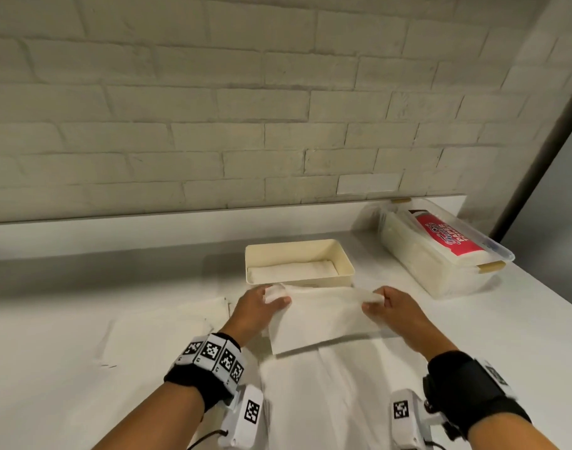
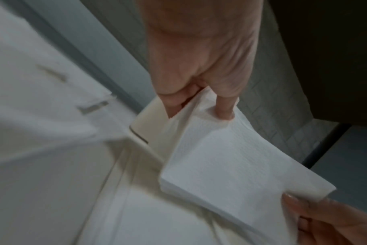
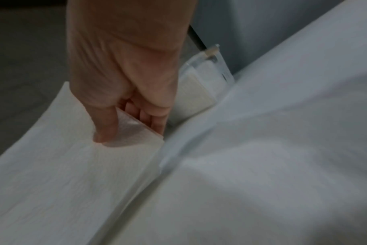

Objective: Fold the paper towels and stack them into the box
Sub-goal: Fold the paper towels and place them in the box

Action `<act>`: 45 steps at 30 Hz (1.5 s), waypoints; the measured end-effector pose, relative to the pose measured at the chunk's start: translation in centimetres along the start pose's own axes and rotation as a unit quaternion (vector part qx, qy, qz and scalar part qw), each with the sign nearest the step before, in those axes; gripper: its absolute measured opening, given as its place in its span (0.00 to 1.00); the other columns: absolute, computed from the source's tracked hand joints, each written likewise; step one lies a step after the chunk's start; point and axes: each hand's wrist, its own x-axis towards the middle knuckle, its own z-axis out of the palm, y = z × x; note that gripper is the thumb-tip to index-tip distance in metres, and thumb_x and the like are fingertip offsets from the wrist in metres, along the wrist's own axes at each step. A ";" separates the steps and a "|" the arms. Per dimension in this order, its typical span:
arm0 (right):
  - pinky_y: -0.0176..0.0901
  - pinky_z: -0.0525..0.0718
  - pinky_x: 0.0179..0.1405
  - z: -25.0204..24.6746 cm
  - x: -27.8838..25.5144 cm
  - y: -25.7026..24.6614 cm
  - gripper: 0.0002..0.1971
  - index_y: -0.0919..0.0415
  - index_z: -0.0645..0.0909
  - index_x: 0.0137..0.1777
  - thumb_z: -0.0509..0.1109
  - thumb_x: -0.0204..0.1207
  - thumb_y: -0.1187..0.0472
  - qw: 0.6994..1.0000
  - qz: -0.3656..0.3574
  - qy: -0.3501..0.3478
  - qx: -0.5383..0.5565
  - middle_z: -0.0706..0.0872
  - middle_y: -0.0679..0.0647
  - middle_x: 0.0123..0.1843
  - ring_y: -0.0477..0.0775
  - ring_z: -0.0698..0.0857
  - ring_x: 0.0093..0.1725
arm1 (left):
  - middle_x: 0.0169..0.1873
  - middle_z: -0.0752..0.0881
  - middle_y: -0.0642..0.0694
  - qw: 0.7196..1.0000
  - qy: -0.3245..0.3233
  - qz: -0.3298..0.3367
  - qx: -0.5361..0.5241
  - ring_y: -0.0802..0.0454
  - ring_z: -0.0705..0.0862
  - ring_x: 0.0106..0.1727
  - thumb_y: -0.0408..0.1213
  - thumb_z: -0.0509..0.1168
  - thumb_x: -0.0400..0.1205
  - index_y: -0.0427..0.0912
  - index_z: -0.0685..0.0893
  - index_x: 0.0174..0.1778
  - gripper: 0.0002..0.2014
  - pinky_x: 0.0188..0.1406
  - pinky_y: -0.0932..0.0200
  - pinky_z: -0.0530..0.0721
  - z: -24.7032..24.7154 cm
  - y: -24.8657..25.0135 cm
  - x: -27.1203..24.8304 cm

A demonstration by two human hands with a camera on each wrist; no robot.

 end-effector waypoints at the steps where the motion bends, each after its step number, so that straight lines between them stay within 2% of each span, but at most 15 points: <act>1: 0.44 0.77 0.40 0.5 -0.1 0.8 0.05 0.57 0.79 0.39 0.73 0.72 0.62 1.000 0.008 0.000 0.009 0.83 0.55 0.40 0.55 0.81 0.41 | 0.54 0.86 0.44 1.000 0.006 -0.004 -0.003 0.44 0.85 0.52 0.42 0.70 0.78 0.45 0.81 0.56 0.13 0.54 0.50 0.84 0.5 -0.4 -0.2; 3: 0.48 0.80 0.43 1.2 -0.4 2.2 0.04 0.59 0.80 0.40 0.74 0.71 0.64 0.999 0.020 -0.007 0.025 0.84 0.57 0.42 0.58 0.82 0.43 | 0.54 0.86 0.44 1.000 0.011 -0.012 0.001 0.44 0.85 0.53 0.44 0.68 0.79 0.50 0.80 0.55 0.10 0.55 0.48 0.83 1.5 -1.2 -0.4; 7: 0.57 0.83 0.57 2.1 -0.1 3.9 0.14 0.58 0.82 0.53 0.77 0.68 0.61 0.999 0.027 -0.026 0.032 0.87 0.56 0.49 0.59 0.85 0.51 | 0.55 0.83 0.49 1.000 -0.016 -0.027 0.001 0.48 0.83 0.56 0.43 0.74 0.75 0.50 0.75 0.66 0.24 0.47 0.57 0.86 2.3 -2.5 -0.6; 9: 0.56 0.81 0.62 2.5 0.2 4.0 0.22 0.57 0.80 0.62 0.78 0.67 0.62 0.998 0.032 -0.034 0.050 0.87 0.54 0.54 0.57 0.84 0.56 | 0.56 0.84 0.51 0.999 -0.032 -0.035 0.006 0.51 0.83 0.57 0.42 0.77 0.71 0.51 0.74 0.68 0.31 0.42 0.65 0.83 2.5 -3.0 -0.4; 12: 0.54 0.80 0.63 2.9 0.7 3.4 0.24 0.54 0.77 0.65 0.77 0.69 0.58 0.998 0.026 -0.034 0.048 0.85 0.52 0.58 0.56 0.83 0.58 | 0.58 0.84 0.49 0.998 -0.029 -0.047 -0.026 0.51 0.83 0.59 0.43 0.81 0.65 0.51 0.73 0.70 0.37 0.48 0.60 0.83 2.7 -3.4 0.0; 15: 0.53 0.84 0.57 3.1 0.7 2.9 0.21 0.54 0.78 0.59 0.79 0.67 0.61 0.995 0.024 -0.036 0.095 0.86 0.54 0.55 0.56 0.84 0.55 | 0.57 0.85 0.49 0.997 -0.019 -0.055 -0.059 0.52 0.84 0.56 0.43 0.81 0.64 0.51 0.77 0.63 0.32 0.41 0.61 0.85 2.6 -3.4 0.0; 17: 0.42 0.86 0.47 3.2 0.3 3.0 0.27 0.52 0.77 0.59 0.82 0.61 0.62 0.988 0.021 -0.057 0.143 0.86 0.51 0.55 0.51 0.85 0.54 | 0.51 0.86 0.50 0.995 -0.019 -0.061 -0.079 0.52 0.85 0.49 0.41 0.82 0.64 0.51 0.79 0.56 0.27 0.37 0.63 0.82 2.6 -3.6 -0.3; 19: 0.32 0.82 0.41 3.3 0.0 3.2 0.32 0.48 0.75 0.61 0.81 0.55 0.58 0.986 0.011 -0.071 0.148 0.86 0.47 0.55 0.45 0.85 0.53 | 0.49 0.88 0.49 0.992 -0.029 -0.065 -0.105 0.50 0.87 0.48 0.42 0.84 0.59 0.48 0.81 0.59 0.32 0.39 0.58 0.84 2.7 -3.9 -0.3; 21: 0.37 0.82 0.48 3.5 0.4 3.4 0.34 0.48 0.74 0.64 0.80 0.56 0.55 0.990 0.010 -0.071 0.124 0.85 0.46 0.57 0.46 0.84 0.56 | 0.51 0.89 0.49 0.993 -0.025 -0.065 -0.098 0.51 0.87 0.52 0.41 0.84 0.59 0.46 0.80 0.63 0.35 0.48 0.54 0.87 2.7 -4.1 -0.1; 25: 0.48 0.78 0.62 3.9 1.3 2.5 0.22 0.55 0.72 0.68 0.71 0.75 0.57 0.999 0.011 -0.050 0.011 0.82 0.52 0.63 0.54 0.80 0.61 | 0.57 0.84 0.49 0.998 -0.042 -0.049 -0.013 0.51 0.82 0.60 0.38 0.80 0.67 0.44 0.74 0.67 0.33 0.62 0.55 0.80 2.7 -2.9 0.5; 31: 0.45 0.77 0.49 1.7 3.0 -3.6 0.16 0.59 0.74 0.64 0.68 0.78 0.59 0.998 -0.044 0.042 0.010 0.80 0.53 0.54 0.54 0.79 0.52 | 0.55 0.86 0.45 0.999 -0.009 -0.028 -0.025 0.47 0.85 0.54 0.36 0.75 0.74 0.40 0.81 0.60 0.20 0.55 0.53 0.84 0.0 1.7 2.2; 36: 0.53 0.82 0.59 1.0 7.2 -8.0 0.20 0.59 0.71 0.68 0.68 0.77 0.63 0.995 -0.032 0.070 0.058 0.81 0.56 0.61 0.58 0.81 0.57 | 0.54 0.86 0.40 0.995 0.048 -0.016 -0.088 0.46 0.84 0.51 0.29 0.70 0.77 0.36 0.80 0.61 0.16 0.51 0.55 0.81 -2.5 5.8 5.5; 39: 0.46 0.83 0.50 1.8 8.9 -9.1 0.21 0.59 0.71 0.70 0.68 0.78 0.65 0.995 -0.015 0.073 0.070 0.81 0.57 0.63 0.56 0.82 0.52 | 0.53 0.83 0.41 0.993 0.075 -0.038 -0.086 0.43 0.83 0.53 0.30 0.66 0.81 0.35 0.76 0.63 0.15 0.51 0.53 0.80 -3.2 6.2 7.0; 41: 0.42 0.83 0.36 2.4 9.6 -9.3 0.20 0.60 0.72 0.70 0.66 0.78 0.66 0.994 -0.006 0.081 0.076 0.82 0.59 0.62 0.56 0.81 0.48 | 0.54 0.83 0.39 0.990 0.076 -0.061 -0.099 0.41 0.83 0.55 0.33 0.61 0.84 0.34 0.75 0.64 0.13 0.56 0.49 0.81 -3.4 5.9 7.7; 45: 0.36 0.74 0.20 3.3 10.3 -8.9 0.15 0.63 0.77 0.66 0.62 0.82 0.62 0.994 0.008 0.101 0.041 0.83 0.59 0.51 0.55 0.80 0.39 | 0.50 0.84 0.37 0.984 0.072 -0.106 -0.127 0.38 0.84 0.55 0.38 0.55 0.88 0.31 0.78 0.63 0.16 0.63 0.42 0.80 -3.2 5.2 7.9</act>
